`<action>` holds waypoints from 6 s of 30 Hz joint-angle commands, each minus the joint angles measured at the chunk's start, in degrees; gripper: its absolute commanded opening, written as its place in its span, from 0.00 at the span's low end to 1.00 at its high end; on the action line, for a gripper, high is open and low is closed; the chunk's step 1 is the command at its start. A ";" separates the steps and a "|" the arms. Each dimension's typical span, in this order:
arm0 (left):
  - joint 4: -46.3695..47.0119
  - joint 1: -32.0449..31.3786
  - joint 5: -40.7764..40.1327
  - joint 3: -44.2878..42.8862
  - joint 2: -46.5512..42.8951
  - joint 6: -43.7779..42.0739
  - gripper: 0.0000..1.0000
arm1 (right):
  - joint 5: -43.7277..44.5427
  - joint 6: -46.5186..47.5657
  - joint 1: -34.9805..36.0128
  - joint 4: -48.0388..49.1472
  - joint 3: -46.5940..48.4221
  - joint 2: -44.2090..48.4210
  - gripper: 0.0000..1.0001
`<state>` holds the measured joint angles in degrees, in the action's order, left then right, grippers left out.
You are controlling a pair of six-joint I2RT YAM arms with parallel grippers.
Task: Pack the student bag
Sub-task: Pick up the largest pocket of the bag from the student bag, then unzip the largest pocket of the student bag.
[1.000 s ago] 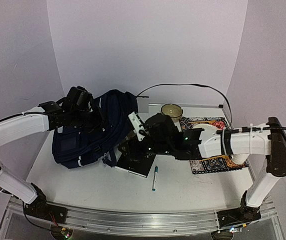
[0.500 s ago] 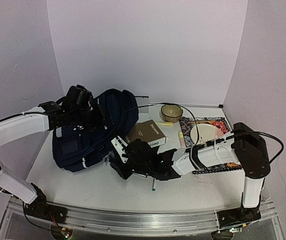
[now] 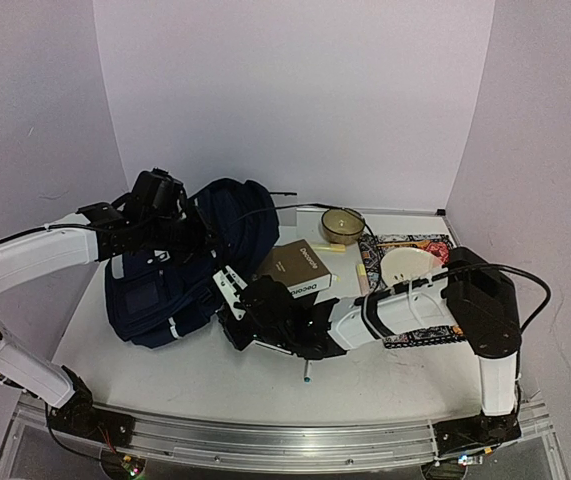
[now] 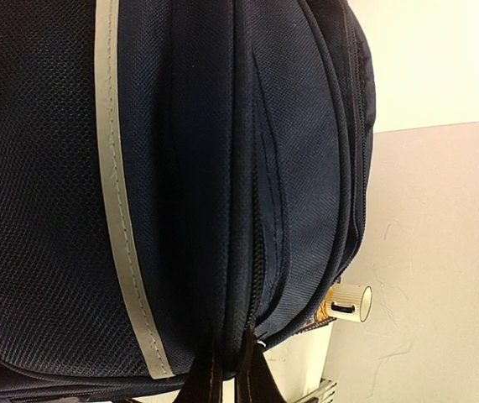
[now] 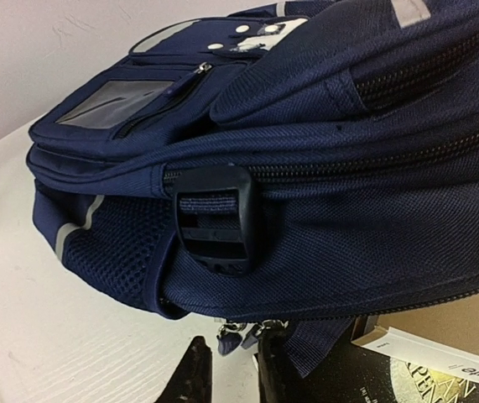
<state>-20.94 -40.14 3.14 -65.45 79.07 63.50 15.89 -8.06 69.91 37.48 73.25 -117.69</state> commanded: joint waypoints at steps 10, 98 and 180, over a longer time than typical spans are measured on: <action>9.42 -0.60 2.26 -2.17 -1.68 1.54 0.00 | 5.57 1.69 0.14 1.63 2.77 -2.87 0.22; 8.93 -0.56 3.64 -1.89 -2.90 -1.60 0.00 | 6.30 7.30 0.15 6.20 -1.53 -3.76 0.20; -7.69 -0.55 -15.76 -4.71 3.31 -67.84 0.00 | -25.63 3.22 -9.98 -35.60 7.46 15.48 0.00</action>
<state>-32.45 -42.23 0.20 -67.88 81.46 6.14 -0.92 -0.50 59.87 7.25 75.73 -102.67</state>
